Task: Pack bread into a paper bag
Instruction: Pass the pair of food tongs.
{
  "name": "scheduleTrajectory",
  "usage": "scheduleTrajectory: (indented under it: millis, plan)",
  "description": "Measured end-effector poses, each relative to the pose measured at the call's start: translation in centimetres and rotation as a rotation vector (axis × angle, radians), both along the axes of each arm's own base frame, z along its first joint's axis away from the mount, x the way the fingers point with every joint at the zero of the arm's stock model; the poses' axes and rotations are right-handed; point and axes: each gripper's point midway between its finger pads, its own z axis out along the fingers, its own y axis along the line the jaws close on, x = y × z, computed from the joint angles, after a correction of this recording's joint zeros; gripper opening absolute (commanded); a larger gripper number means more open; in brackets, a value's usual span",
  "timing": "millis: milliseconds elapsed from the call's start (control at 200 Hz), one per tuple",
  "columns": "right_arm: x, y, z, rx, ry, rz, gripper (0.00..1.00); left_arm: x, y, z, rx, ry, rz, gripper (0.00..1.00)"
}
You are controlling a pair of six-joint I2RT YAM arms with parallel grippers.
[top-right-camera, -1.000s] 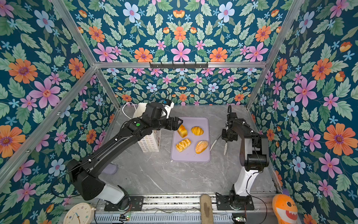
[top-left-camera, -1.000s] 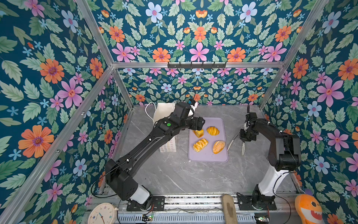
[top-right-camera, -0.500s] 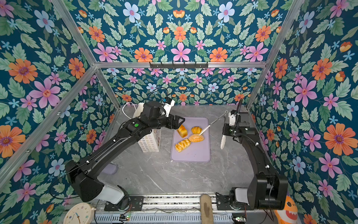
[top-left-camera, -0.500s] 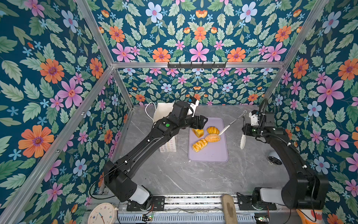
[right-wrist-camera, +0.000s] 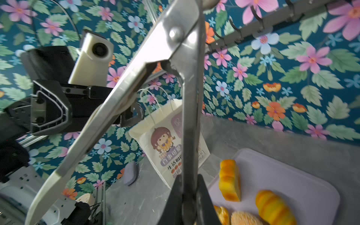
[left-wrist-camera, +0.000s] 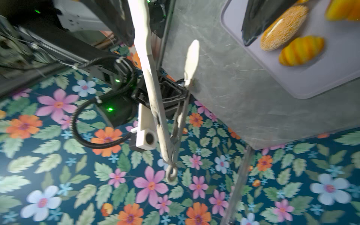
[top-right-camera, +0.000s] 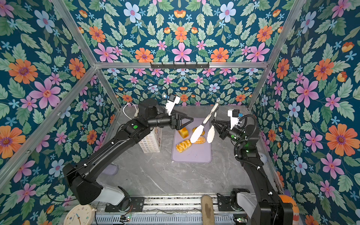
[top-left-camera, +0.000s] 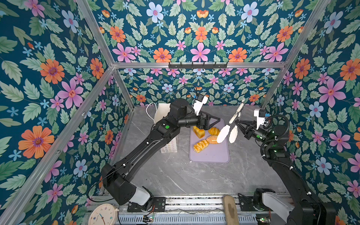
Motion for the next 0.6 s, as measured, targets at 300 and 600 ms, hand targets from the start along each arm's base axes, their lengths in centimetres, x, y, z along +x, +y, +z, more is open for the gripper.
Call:
scheduleTrajectory:
  millis: [300,600]
  plan:
    - [-3.0,2.1,3.8,0.08,-0.202,0.152,0.0,-4.7,-2.1,3.0,-0.076,-0.014,-0.207,0.79]
    - [-4.6,2.6,4.4,0.079,-0.265,0.204,0.0,-7.3,-3.2,2.2,-0.074,0.008,-0.357,0.69]
